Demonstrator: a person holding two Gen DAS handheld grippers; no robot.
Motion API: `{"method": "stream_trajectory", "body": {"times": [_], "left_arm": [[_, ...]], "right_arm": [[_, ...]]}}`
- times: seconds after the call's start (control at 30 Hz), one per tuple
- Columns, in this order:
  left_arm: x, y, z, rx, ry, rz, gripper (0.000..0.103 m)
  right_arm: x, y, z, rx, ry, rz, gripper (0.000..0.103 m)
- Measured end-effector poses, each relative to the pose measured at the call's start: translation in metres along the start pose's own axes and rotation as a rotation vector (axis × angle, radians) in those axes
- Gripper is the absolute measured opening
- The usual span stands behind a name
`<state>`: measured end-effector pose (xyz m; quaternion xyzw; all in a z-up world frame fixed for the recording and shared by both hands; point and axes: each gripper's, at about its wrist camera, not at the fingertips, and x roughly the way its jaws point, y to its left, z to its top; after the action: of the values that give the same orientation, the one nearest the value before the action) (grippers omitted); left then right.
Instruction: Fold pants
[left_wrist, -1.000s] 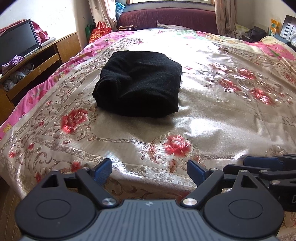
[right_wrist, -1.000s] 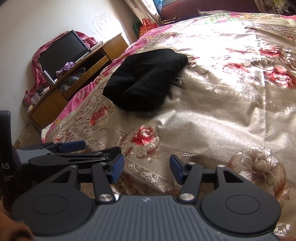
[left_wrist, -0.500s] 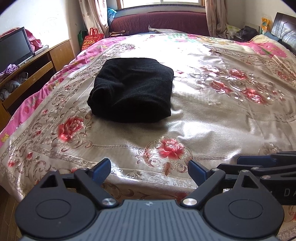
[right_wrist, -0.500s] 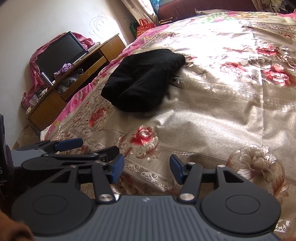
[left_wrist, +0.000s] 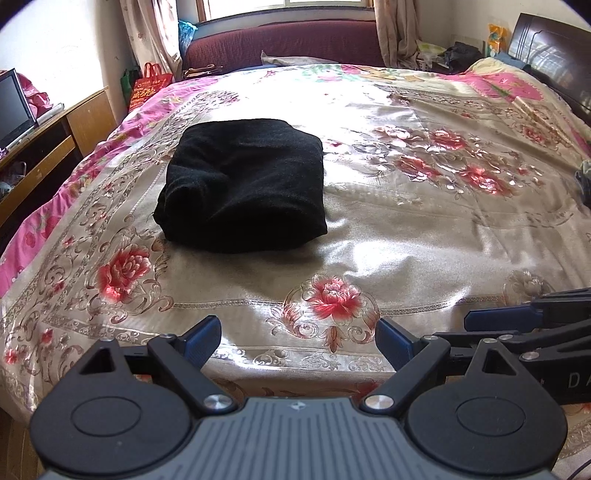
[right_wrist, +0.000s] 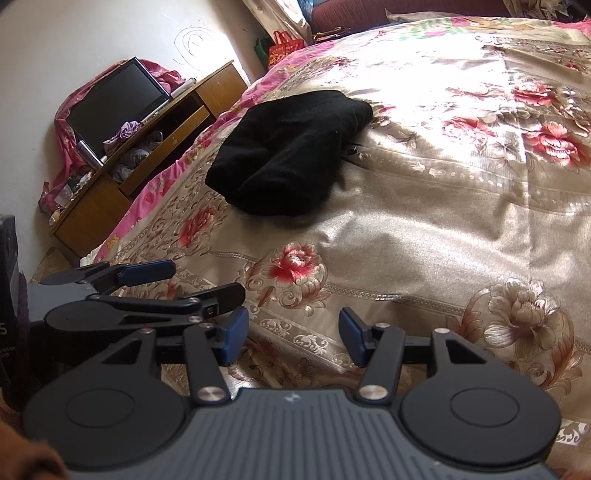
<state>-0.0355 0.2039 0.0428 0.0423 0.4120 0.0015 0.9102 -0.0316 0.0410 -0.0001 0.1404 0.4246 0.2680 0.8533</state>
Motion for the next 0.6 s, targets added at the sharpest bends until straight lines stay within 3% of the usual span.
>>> {"method": "stream_trajectory", "body": {"times": [0.6], "left_arm": [[-0.002,0.015,0.004,0.032,-0.025,0.023,0.103]], "right_arm": [[0.012,0.016,0.004,-0.019,0.027,-0.004,0.056]]}}
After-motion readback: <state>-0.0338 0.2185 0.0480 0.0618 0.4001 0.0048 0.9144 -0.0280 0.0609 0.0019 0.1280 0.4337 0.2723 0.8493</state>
